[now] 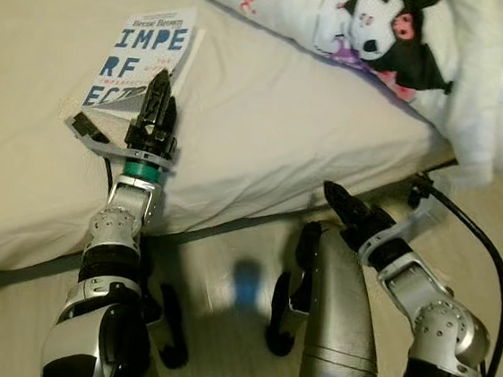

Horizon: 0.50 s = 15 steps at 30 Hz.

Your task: Clean up the room

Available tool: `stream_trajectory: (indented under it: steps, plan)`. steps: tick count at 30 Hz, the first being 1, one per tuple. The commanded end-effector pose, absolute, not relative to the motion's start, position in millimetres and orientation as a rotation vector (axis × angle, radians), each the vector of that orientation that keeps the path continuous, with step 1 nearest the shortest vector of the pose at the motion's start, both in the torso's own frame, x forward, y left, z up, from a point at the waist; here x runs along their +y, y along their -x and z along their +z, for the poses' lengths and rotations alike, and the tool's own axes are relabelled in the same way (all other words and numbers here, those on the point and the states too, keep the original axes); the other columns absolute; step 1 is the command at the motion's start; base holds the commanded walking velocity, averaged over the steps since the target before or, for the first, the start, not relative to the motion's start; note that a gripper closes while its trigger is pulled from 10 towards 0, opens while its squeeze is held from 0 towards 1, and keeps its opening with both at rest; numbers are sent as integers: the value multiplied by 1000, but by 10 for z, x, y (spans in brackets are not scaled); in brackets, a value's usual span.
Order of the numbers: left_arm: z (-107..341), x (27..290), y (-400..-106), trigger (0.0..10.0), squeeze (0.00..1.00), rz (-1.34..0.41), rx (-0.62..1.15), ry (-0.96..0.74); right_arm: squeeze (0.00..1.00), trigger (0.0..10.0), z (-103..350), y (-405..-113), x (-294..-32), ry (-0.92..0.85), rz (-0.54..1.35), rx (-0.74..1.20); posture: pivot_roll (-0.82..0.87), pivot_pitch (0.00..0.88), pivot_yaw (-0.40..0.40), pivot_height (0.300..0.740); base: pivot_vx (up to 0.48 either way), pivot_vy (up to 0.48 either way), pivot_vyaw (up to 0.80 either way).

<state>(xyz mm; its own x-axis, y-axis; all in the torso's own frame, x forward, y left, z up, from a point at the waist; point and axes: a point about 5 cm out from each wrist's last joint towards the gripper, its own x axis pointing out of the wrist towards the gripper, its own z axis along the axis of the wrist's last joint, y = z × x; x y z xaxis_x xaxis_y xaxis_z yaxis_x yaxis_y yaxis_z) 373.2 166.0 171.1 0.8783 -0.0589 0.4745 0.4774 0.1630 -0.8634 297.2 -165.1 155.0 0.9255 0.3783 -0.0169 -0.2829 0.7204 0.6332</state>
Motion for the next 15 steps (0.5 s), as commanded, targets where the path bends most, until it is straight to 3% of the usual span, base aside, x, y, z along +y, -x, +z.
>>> stream_trajectory:
  steps: [1, 6, 8, 15]
  plan:
    - [1443, 1743, -3690, 10000, 0, -235, -300, 1360, 0, 10000, 1504, -2899, -1666, -681, 356, 166, -231, 500, 80, 483, 0, 0, 0]
    - [1532, 1935, -3683, 10000, 0, -163, -374, 1403, 0, 10000, 1544, -2885, -1685, -676, 361, 154, -236, 505, 80, 483, 0, 0, 0]
    - [1850, 2086, -3631, 10000, 0, -290, -523, 1499, 0, 10000, 1559, -2881, -1710, -675, 360, 149, -222, 508, 81, 483, 0, 0, 0]
    - [2323, 2092, -3435, 10000, 0, -648, -683, 1534, 0, 10000, 1535, -2875, -1655, -686, 368, 158, -207, 511, 86, 483, 0, 0, 0]
